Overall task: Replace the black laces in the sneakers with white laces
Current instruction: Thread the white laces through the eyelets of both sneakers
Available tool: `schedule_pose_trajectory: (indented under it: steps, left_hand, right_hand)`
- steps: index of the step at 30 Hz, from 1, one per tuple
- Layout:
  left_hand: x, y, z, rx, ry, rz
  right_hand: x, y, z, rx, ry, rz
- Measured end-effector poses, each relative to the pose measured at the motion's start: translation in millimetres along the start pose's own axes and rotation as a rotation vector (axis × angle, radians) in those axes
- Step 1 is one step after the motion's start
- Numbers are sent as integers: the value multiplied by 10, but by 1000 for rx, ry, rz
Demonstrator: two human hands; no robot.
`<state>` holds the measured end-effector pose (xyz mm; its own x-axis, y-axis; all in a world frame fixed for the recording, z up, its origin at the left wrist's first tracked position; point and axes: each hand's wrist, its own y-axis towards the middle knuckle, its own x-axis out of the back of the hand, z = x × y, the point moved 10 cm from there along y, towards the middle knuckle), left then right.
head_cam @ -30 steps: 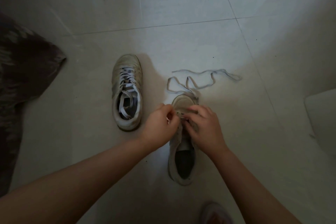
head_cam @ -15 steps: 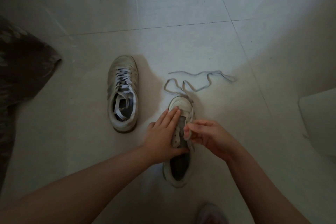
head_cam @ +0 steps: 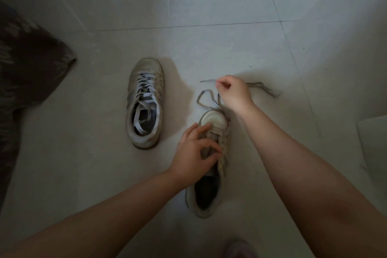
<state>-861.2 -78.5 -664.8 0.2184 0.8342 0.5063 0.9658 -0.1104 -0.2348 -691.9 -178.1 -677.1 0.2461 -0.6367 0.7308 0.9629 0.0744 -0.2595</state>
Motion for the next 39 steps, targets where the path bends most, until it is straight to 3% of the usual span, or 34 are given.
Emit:
schedule_pose_trajectory:
  steps: [3, 8, 11, 13, 16, 19, 22, 25, 34, 37, 39]
  left_hand:
    - [-47, -61, -44, -50, 4, -44]
    - [-39, -119, -49, -60, 24, -11]
    - [17, -111, -18, -42, -14, -30]
    - [96, -73, 7, -7, -56, -78]
    - [324, 15, 85, 119, -123, -216]
    - [607, 121, 89, 176, -44, -378]
    - [629, 271, 74, 194, 78, -354]
    - [535, 352, 100, 233, 49, -286]
    - [467, 365, 40, 141, -1, -218]
    - [482, 392, 116, 227, -198, -177]
    - [469, 366, 276, 385, -382, -214]
  right_hand:
    - [-287, 317, 87, 92, -184, 58]
    - [-371, 254, 182, 215, -395, -34]
    - [-325, 103, 266, 285, -292, -52]
    - [-329, -20, 299, 285, -179, 36]
    - [-265, -262, 415, 388, -104, 136]
    - [-189, -489, 521, 510, -128, 212]
    - [-179, -678, 592, 571, -146, 274]
    - [-163, -830, 706, 608, -146, 267]
    - [-104, -1017, 659, 550, -242, 184]
    - [-2, -1038, 601, 450, -94, 112]
    - [152, -1053, 464, 323, -10, -19]
